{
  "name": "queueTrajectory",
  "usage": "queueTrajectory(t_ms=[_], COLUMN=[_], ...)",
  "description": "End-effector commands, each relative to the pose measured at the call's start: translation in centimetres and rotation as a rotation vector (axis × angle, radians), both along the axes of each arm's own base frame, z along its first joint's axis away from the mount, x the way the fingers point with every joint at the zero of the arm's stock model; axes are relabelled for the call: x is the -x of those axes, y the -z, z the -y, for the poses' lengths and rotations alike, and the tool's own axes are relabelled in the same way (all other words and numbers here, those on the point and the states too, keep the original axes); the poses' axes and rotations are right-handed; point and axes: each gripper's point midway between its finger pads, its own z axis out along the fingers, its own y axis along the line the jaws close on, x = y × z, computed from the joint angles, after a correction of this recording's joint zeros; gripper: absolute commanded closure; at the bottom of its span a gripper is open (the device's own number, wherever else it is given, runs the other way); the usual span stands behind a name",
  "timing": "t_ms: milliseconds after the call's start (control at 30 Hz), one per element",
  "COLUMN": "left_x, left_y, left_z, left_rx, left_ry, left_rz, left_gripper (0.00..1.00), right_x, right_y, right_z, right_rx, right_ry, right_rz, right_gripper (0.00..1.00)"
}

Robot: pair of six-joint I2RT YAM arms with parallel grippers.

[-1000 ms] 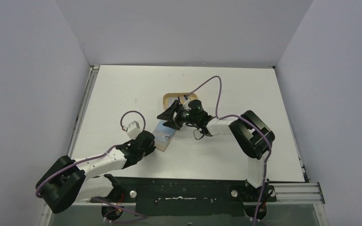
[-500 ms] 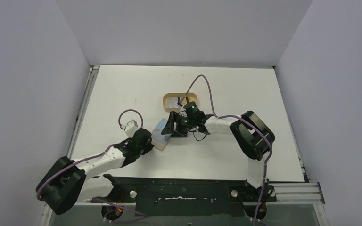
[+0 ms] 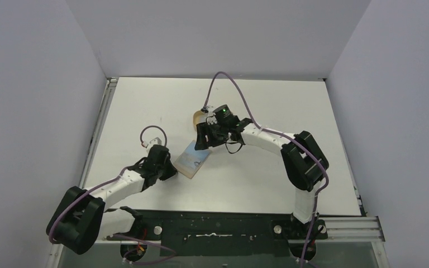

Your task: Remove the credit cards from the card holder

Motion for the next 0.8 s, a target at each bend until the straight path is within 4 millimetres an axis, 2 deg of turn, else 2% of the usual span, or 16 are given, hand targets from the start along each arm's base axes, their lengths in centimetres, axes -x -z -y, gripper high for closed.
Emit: queueTrajectory(t_ms=[0, 133, 300, 333, 400, 433, 500, 600, 767], left_x=[-1.0, -1.4, -1.4, -1.4, -1.1, -1.0, -0.7, -0.3, -0.1], left_y=[-0.8, -1.0, -1.6, -1.6, -1.8, -1.9, -2.1, -2.3, -2.0], left_z=[0.6, 0.0, -0.2, -0.3, 0.4, 0.5, 0.7, 0.8, 0.8], left_rx=[0.041, 0.044, 0.052, 0.055, 0.102, 0.124, 0.165, 0.223, 0.295], left_ry=[0.084, 0.084, 0.072, 0.066, 0.072, 0.065, 0.044, 0.003, -0.071], left_rz=[0.005, 0.001, 0.010, 0.011, 0.011, 0.017, 0.033, 0.057, 0.077], left_gripper=[1.00, 1.00, 1.00, 0.96, 0.67, 0.57, 0.46, 0.40, 0.39], right_x=[-0.2, -0.2, -0.8, -0.8, -0.8, -0.8, -0.7, -0.4, 0.4], right_y=[0.6, 1.2, 2.5, 2.7, 3.0, 3.0, 3.0, 3.2, 3.4], right_z=[-1.0, -2.3, -2.7, -2.8, -3.0, -3.1, -3.3, -3.5, -3.8], right_rx=[0.007, -0.032, -0.027, -0.030, -0.036, -0.040, -0.051, -0.064, -0.092], right_ry=[-0.117, -0.170, -0.184, -0.188, -0.196, -0.199, -0.205, -0.213, -0.240], right_rz=[0.031, 0.024, 0.013, 0.009, -0.001, -0.002, -0.006, -0.020, -0.042], right_gripper=[0.41, 0.42, 0.43, 0.43, 0.43, 0.43, 0.43, 0.43, 0.43])
